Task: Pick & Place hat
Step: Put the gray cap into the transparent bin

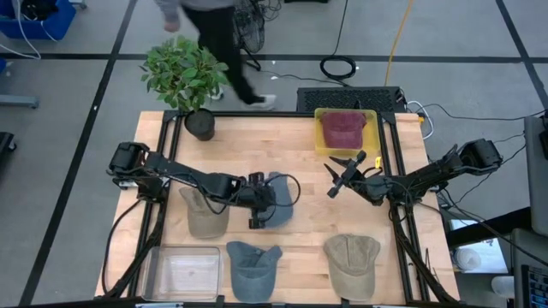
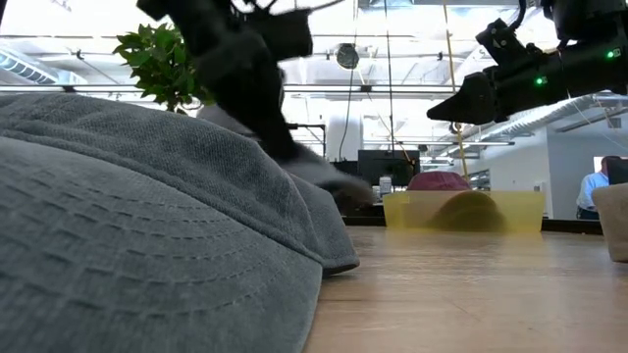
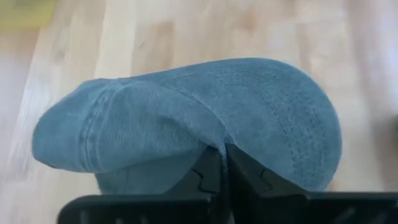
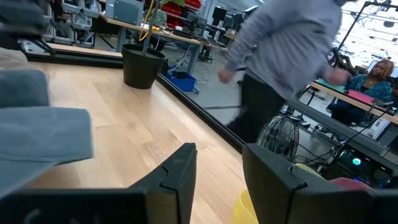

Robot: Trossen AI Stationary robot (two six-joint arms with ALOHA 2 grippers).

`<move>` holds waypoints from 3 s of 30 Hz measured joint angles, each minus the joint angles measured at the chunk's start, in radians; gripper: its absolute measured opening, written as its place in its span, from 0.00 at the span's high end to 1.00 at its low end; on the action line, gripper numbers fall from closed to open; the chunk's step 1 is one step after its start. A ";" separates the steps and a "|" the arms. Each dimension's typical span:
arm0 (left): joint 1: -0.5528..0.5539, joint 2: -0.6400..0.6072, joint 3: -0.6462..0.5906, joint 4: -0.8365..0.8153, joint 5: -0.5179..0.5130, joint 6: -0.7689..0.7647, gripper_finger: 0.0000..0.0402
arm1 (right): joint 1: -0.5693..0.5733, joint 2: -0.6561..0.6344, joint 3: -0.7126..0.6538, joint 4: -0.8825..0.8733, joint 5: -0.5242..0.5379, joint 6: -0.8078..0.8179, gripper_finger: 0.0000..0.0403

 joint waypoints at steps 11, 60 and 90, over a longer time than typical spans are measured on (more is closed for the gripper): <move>-0.165 -0.016 0.217 -0.271 0.031 -0.004 0.96 | 0.000 0.000 0.000 -0.012 0.000 0.000 0.70; -0.941 -0.328 0.007 -0.302 -0.023 -0.933 0.93 | 0.000 0.000 -0.001 -0.012 0.000 0.031 0.70; -0.997 -0.328 -0.171 -0.194 -0.061 -1.047 0.80 | 0.000 0.000 -0.001 -0.035 0.000 0.053 0.70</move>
